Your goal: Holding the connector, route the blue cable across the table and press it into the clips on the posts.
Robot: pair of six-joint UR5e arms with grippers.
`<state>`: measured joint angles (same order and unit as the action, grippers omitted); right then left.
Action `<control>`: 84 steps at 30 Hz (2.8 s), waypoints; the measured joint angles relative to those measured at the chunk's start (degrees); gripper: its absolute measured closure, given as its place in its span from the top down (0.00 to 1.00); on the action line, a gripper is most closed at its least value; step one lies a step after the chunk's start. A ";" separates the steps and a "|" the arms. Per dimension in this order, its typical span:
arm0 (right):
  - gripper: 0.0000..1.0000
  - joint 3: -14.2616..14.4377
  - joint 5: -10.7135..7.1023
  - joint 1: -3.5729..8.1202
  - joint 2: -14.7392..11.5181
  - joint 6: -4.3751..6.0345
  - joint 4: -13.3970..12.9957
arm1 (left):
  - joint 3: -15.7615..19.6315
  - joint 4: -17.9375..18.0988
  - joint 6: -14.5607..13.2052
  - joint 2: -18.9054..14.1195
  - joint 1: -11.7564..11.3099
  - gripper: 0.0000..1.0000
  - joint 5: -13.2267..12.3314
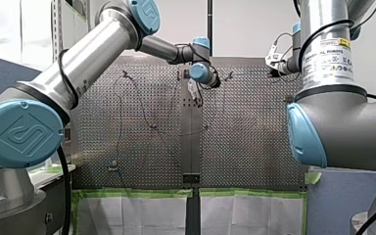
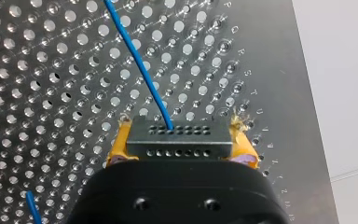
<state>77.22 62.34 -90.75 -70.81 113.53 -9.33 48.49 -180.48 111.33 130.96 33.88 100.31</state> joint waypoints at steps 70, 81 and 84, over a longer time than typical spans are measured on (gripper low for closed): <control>0.00 0.01 -1.11 -1.56 0.08 -0.06 0.26 | 28.21 14.85 -3.58 -29.53 7.48 1.00 12.05; 0.00 0.02 -1.10 -1.68 0.09 -0.11 0.26 | 34.10 20.76 -0.73 -35.41 10.59 1.00 16.51; 0.00 0.01 -1.10 -1.76 0.09 -0.12 0.26 | 35.50 22.15 0.36 -36.40 10.75 1.00 16.72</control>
<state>77.23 61.24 -92.51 -70.72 113.40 -9.06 83.99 -158.33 111.69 94.56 44.64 117.03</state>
